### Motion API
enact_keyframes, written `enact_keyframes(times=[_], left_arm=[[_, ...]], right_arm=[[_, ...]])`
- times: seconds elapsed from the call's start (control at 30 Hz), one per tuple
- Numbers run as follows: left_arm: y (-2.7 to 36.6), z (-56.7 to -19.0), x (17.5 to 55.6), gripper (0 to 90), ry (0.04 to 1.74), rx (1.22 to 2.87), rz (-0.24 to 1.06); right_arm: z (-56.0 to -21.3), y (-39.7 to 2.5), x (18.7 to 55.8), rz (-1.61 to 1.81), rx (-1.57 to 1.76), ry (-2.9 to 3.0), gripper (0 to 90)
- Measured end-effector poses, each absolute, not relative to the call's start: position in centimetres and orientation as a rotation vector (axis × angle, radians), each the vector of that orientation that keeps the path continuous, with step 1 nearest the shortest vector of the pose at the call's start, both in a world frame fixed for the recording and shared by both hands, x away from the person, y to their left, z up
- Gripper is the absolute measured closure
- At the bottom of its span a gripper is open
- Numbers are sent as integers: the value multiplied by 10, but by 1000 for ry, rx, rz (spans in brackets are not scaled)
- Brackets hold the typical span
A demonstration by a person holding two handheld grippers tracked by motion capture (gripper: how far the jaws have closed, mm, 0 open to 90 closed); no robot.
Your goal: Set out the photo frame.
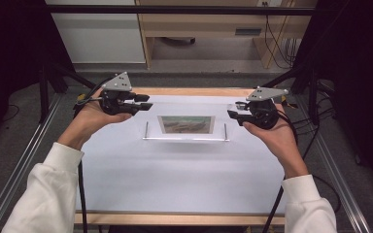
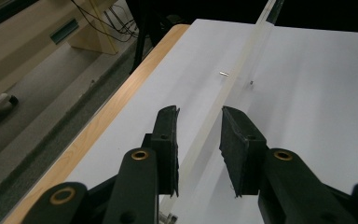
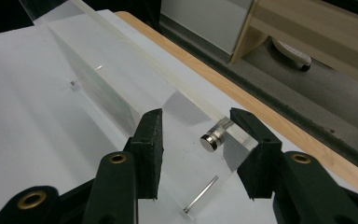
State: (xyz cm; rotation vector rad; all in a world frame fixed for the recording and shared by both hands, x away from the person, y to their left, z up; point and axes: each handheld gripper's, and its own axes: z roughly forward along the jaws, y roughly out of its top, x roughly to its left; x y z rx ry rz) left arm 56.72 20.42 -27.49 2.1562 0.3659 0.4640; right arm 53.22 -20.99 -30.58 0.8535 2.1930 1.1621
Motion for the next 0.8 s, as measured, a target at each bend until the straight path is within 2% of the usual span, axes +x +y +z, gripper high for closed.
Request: enact_keyframes(times=[0.8], left_arm=[[202,-271,595,653,401,2162,455]], right_arm=[[-303,-210,559,1211,914,2175,528]])
